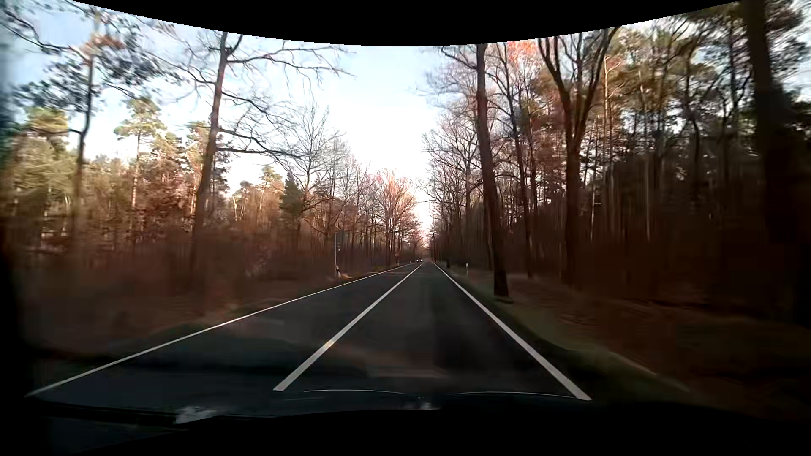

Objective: Follow the waypoints while adhering to traffic rules and regulations

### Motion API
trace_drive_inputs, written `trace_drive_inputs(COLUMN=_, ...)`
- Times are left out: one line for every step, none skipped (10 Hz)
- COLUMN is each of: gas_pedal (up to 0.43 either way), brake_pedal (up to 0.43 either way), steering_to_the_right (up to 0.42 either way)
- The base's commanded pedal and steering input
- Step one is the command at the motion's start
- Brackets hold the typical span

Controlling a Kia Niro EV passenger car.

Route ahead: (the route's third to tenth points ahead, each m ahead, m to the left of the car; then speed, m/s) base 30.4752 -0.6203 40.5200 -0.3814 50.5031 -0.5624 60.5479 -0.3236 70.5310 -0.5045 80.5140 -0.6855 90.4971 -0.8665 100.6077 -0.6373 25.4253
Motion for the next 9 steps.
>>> trace_drive_inputs(gas_pedal=0.248, brake_pedal=0.0, steering_to_the_right=0.001)
trace_drive_inputs(gas_pedal=0.24, brake_pedal=0.0, steering_to_the_right=0.002)
trace_drive_inputs(gas_pedal=0.24, brake_pedal=0.0, steering_to_the_right=0.002)
trace_drive_inputs(gas_pedal=0.24, brake_pedal=0.0, steering_to_the_right=0.002)
trace_drive_inputs(gas_pedal=0.24, brake_pedal=0.0, steering_to_the_right=0.003)
trace_drive_inputs(gas_pedal=0.24, brake_pedal=0.0, steering_to_the_right=0.002)
trace_drive_inputs(gas_pedal=0.24, brake_pedal=0.0, steering_to_the_right=0.001)
trace_drive_inputs(gas_pedal=0.24, brake_pedal=0.0, steering_to_the_right=0.0)
trace_drive_inputs(gas_pedal=0.24, brake_pedal=0.0, steering_to_the_right=0.0)
